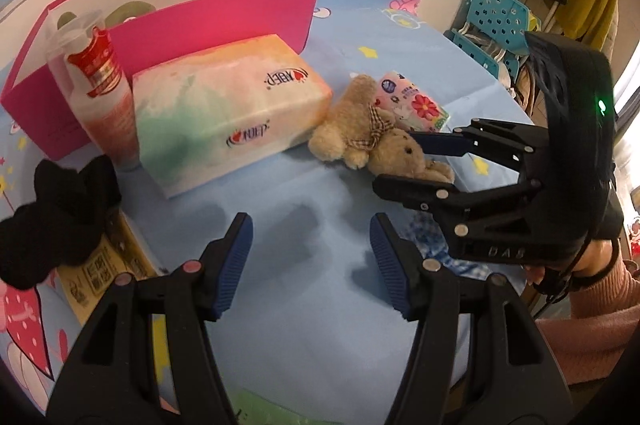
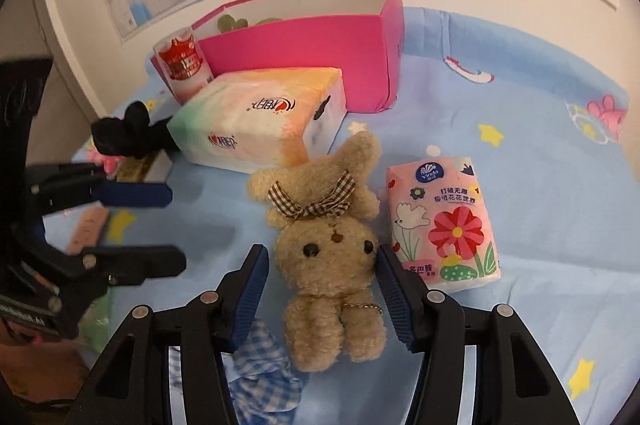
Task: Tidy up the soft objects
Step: 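Grasp the beige teddy bear with the right gripper and lift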
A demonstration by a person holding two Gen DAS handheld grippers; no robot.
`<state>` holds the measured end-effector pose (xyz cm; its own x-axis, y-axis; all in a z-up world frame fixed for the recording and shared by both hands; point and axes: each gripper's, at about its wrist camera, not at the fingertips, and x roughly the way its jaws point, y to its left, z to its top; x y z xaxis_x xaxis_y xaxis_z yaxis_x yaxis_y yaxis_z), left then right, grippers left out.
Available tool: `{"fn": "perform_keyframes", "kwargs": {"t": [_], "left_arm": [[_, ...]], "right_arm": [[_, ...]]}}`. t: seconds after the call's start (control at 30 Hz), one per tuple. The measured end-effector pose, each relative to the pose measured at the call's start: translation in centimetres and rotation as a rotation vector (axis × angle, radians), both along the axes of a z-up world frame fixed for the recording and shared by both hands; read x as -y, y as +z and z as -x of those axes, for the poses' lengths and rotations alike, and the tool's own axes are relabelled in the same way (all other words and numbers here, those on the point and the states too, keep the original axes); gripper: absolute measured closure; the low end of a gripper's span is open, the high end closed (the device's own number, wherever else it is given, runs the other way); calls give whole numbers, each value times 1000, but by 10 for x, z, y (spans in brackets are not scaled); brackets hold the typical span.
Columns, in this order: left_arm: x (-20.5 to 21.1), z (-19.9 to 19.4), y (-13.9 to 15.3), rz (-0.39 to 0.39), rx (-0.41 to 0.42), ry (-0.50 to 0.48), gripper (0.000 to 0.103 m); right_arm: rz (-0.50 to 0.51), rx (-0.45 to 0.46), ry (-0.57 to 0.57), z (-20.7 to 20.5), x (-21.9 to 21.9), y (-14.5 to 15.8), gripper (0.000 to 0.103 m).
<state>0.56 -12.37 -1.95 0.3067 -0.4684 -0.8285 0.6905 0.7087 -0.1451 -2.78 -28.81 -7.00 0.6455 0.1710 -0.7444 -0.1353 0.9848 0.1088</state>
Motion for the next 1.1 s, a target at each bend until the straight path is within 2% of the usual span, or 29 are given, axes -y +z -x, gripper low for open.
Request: {"fn": "perform_keyframes", "kwargs": {"t": [0.1, 0.2, 0.23, 0.33, 0.4, 0.47, 0.53, 0.63, 0.73, 0.8, 0.83, 0.87, 0.9, 1.0, 1.1], "left_arm": [[2, -2, 0, 3, -4, -11, 40], [0, -4, 3, 24, -18, -24, 40], [-1, -5, 3, 36, -29, -32, 40], [-4, -4, -1, 55, -60, -55, 40], [-2, -5, -5, 44, -69, -59, 40], [0, -6, -9, 39, -86, -63, 41], [3, -5, -10, 46, -97, -75, 41], [11, -4, -10, 41, -96, -98, 41], [17, -6, -14, 29, -104, -114, 41], [21, -8, -16, 29, -122, -123, 48], [23, -10, -18, 39, -142, -131, 50], [23, -11, -18, 47, -154, -136, 55], [23, -11, -19, 52, -167, -140, 61], [25, -8, -19, 43, -155, -142, 62], [23, -8, -16, 53, -162, -130, 62]], "right_arm": [[31, 8, 33, 3, 0, 1, 58], [-14, 47, 156, 16, -3, 10, 58], [2, 50, 198, 20, -7, 12, 58], [82, 28, 260, 26, -16, 9, 55], [88, 28, 235, 28, -13, 8, 49], [19, 15, 217, 33, -2, 10, 46], [-46, 20, 180, 39, 13, 13, 38], [-169, -2, 109, 47, 34, 12, 37], [-313, -57, 49, 53, 50, -1, 38], [-360, -68, 27, 53, 54, -7, 44], [-382, -58, 17, 54, 56, -7, 53], [-407, -65, 18, 52, 56, -8, 61], [-429, -74, 17, 50, 57, -10, 74], [-422, -80, 15, 48, 54, -13, 82], [-388, -59, 21, 48, 49, -7, 83]]}}
